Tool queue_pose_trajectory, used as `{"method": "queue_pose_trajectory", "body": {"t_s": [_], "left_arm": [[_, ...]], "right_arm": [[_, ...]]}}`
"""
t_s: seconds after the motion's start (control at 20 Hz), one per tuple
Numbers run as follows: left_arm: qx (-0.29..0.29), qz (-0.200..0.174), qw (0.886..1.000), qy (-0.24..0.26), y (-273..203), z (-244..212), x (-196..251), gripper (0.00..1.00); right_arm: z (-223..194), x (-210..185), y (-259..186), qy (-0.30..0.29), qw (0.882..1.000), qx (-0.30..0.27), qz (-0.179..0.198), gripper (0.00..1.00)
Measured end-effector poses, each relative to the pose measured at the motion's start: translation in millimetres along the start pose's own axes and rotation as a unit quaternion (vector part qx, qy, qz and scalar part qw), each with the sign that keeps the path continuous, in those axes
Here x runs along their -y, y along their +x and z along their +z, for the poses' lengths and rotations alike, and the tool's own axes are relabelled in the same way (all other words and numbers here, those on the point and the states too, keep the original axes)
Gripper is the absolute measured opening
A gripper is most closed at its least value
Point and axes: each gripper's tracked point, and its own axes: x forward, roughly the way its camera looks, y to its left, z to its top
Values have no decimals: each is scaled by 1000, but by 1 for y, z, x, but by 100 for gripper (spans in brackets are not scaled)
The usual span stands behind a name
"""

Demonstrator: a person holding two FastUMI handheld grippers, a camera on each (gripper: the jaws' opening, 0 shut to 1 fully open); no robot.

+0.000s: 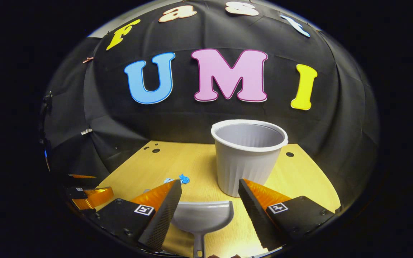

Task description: Pick up the small broom and dustpan from the desktop, sweep the trash into the dustpan with the broom, and then empty the trash into the garbage bin.

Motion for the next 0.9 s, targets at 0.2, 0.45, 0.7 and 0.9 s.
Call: {"method": "queue_pose_trajectory", "body": {"t_s": [0.2, 0.45, 0.7, 0.9], "left_arm": [[-51, 0, 999, 5, 14, -26, -8, 96], [-122, 10, 992, 29, 30, -57, -16, 96], [-203, 6, 978, 40, 45, -91, -17, 96], [-251, 7, 967, 39, 58, -117, -20, 96]], "right_arm": [[-8, -1, 4, -1, 1000, -16, 3, 99], [-18, 8, 19, -6, 999, -35, 2, 99], [-27, 10, 27, 6, 998, -57, 7, 99], [-38, 15, 27, -7, 998, -65, 4, 99]]}}
